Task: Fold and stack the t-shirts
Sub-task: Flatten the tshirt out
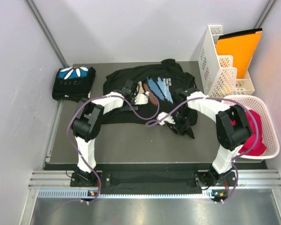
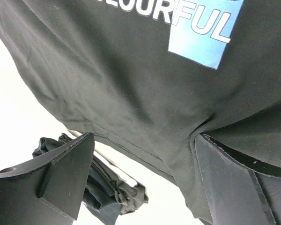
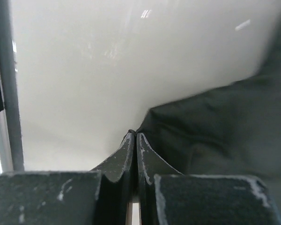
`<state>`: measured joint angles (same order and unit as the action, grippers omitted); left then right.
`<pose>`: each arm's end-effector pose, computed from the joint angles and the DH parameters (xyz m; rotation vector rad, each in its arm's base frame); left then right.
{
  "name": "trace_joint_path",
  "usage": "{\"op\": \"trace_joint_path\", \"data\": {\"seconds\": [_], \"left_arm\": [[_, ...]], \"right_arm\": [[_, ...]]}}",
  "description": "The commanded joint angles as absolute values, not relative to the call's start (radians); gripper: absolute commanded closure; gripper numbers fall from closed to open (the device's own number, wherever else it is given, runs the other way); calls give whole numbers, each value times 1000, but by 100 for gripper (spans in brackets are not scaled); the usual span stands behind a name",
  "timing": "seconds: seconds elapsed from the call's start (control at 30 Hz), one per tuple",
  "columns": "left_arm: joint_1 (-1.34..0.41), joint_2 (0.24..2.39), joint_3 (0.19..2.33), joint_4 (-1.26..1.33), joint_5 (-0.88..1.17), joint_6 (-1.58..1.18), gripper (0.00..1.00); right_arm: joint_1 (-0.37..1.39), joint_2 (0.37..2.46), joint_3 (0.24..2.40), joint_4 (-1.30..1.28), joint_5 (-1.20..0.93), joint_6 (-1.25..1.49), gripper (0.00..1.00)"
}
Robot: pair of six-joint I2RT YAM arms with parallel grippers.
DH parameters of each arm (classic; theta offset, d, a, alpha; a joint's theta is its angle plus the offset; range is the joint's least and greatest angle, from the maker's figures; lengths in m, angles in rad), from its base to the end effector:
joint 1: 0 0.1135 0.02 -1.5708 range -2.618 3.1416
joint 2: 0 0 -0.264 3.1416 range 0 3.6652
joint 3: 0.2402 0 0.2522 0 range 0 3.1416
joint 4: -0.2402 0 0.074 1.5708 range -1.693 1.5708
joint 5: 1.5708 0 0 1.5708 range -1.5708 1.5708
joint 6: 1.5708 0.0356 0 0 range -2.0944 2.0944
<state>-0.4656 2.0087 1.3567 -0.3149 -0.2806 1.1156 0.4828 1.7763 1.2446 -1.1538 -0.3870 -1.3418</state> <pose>0.3837 -0.1818 0.1626 1.7623 1.9044 0.6047 0.2623 0.1527 0.1932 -2.3699 1.8766 0.6108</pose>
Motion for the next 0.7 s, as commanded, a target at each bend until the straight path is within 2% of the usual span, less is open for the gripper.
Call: {"op": "trace_joint_path", "data": {"seconds": [0.0,0.43,0.67], "left_arm": [[-454,2066,1385,-288,-238,1103,7],[-457,2108,1457,-288,-238,1117,7],[-457,2135,1515,-308,-230,1127,7]], "right_arm": [[477,1787,1420,-1402,-537,-1456,100],[567,1776,1505,-1459,-563,-1513,100],[617,1831,1664,-1445,-635,-1494,100]]}}
